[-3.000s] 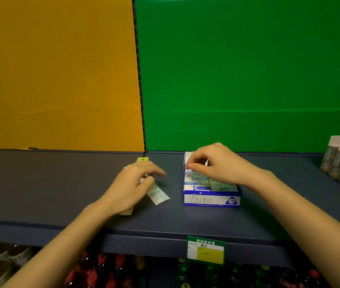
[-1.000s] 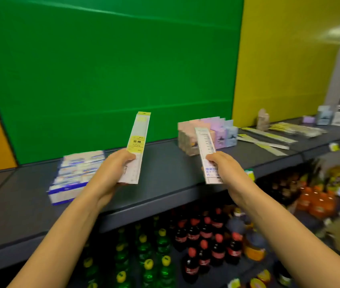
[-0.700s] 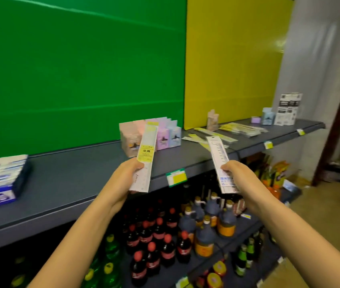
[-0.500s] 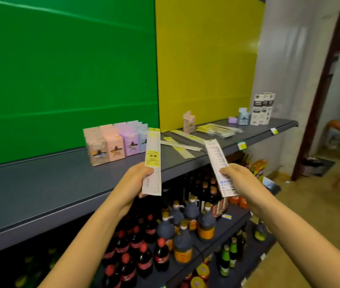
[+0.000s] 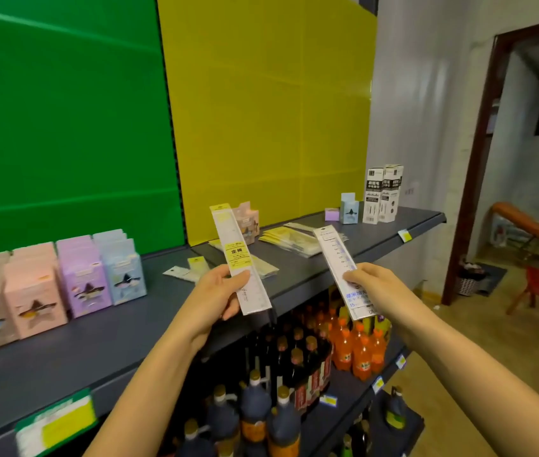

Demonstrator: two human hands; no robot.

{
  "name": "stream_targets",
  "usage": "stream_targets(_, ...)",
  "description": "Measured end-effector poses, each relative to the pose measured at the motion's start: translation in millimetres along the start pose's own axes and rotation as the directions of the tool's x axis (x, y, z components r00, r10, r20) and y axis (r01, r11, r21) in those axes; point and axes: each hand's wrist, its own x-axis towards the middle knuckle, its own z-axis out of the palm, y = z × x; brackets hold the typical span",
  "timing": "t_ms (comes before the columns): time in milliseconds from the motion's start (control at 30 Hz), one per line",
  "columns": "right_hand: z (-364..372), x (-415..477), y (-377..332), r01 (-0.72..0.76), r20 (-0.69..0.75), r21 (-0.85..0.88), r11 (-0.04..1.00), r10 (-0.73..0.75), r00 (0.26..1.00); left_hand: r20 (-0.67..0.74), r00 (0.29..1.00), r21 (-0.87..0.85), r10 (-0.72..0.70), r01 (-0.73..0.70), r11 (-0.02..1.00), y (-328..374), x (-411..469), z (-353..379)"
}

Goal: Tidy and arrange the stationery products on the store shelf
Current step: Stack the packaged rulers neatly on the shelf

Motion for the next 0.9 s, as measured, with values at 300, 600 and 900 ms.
stream_targets(300,-45.5,118.2,13.0,0.040,0.035,-0.025,0.999,-0.039,0.999,-0.186,0.980,0.033,-0.073,0.080,0.996,-10.6,85.4,19.7)
stream_targets(600,-48.4,236.0,31.3,0.093,0.190,0.037,0.995,-0.099,0.977,-0.360,0.931,0.345,-0.064,0.197,0.918,-25.2,118.7,29.5)
stream_targets(900,-68.8,340.0,39.1,0.154,0.360,0.041,0.987,-0.159,0.919,-0.574,0.804,0.464,-0.154,0.474,0.749,-36.1,154.5,46.2)
